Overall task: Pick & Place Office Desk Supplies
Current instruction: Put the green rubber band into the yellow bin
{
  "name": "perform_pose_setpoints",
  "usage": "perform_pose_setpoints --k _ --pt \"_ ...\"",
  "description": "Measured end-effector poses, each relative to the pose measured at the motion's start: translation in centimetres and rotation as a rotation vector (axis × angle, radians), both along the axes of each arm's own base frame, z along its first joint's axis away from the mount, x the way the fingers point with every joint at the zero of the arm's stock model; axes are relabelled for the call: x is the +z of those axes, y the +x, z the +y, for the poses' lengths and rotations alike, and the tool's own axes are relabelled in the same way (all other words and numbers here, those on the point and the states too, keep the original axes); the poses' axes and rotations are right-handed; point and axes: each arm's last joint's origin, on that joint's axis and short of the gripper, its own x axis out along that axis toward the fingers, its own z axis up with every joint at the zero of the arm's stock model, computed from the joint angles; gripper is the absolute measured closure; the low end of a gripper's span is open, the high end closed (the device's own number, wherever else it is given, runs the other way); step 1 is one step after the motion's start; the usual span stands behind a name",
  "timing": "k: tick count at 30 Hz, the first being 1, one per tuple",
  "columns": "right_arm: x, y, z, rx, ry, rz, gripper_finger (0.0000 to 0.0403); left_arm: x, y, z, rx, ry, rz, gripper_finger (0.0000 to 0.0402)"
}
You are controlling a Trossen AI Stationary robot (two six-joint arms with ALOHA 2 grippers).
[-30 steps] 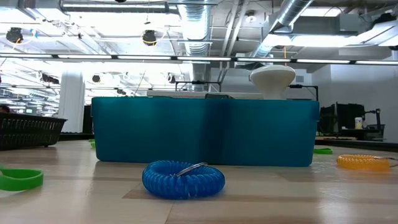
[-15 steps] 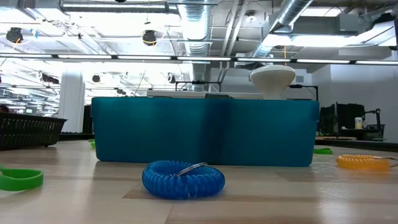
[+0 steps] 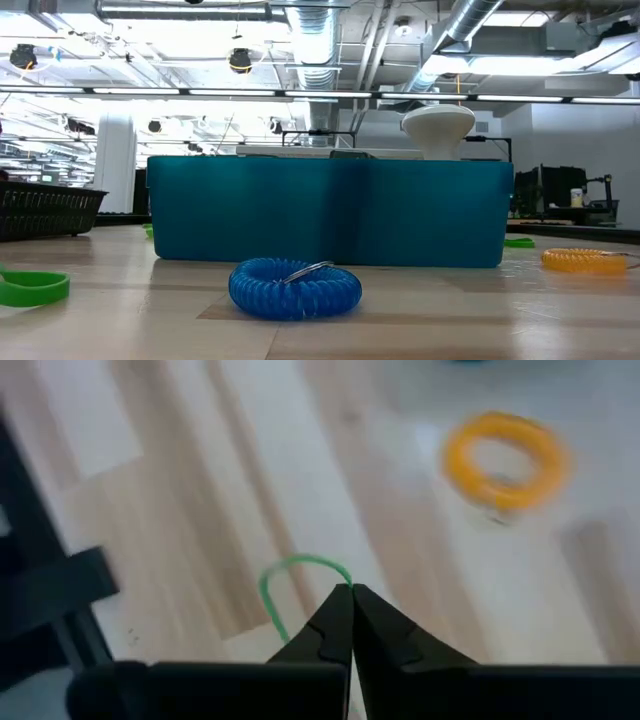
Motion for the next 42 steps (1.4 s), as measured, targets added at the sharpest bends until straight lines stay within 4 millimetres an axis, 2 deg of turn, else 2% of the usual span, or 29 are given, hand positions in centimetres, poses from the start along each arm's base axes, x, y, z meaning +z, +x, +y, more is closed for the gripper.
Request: perform_pose_setpoints --k 8,11,16,19,23,27,33,37,42 --pt "5.4 -1.3 -0.5 -0.363 -0.104 0.017 0.0403 0.0 0.0 0.0 0.000 0.000 0.000 0.0247" --pt "6.5 -2.3 -0.7 -0.493 -0.147 0.016 0.0403 0.0 0.0 0.0 0.000 -0.001 0.000 0.0247" --pt "6.0 -3.8 -0.9 -0.681 -0.171 0.005 0.0403 0.0 0.0 0.0 0.000 0.000 0.000 0.0247" --pt "5.4 -4.0 -1.3 -0.721 -0.177 0.084 0.0403 0.0 0.0 0.0 0.001 0.000 0.000 0.0247" --pt "4.6 -4.0 -2.8 -0.748 -0.225 0.101 0.0403 0.0 0.0 0.0 0.001 -0.003 0.000 0.0247" --pt "4.1 -5.2 -4.4 -0.727 -0.269 0.127 0.0403 0.0 0.0 0.0 0.002 -0.023 0.001 0.0247" --pt "4.4 -8.7 -6.9 -0.685 -0.275 0.151 0.0403 0.0 0.0 0.1 0.031 -0.035 0.001 0.0247" --pt "4.7 -10.6 -8.5 -0.664 -0.239 0.152 0.0403 0.0 0.0 0.2 0.071 -0.038 0.001 0.0247" --pt "4.7 -11.8 -9.7 -0.642 -0.137 0.124 0.0403 0.0 0.0 0.4 0.134 -0.046 -0.002 0.0247"
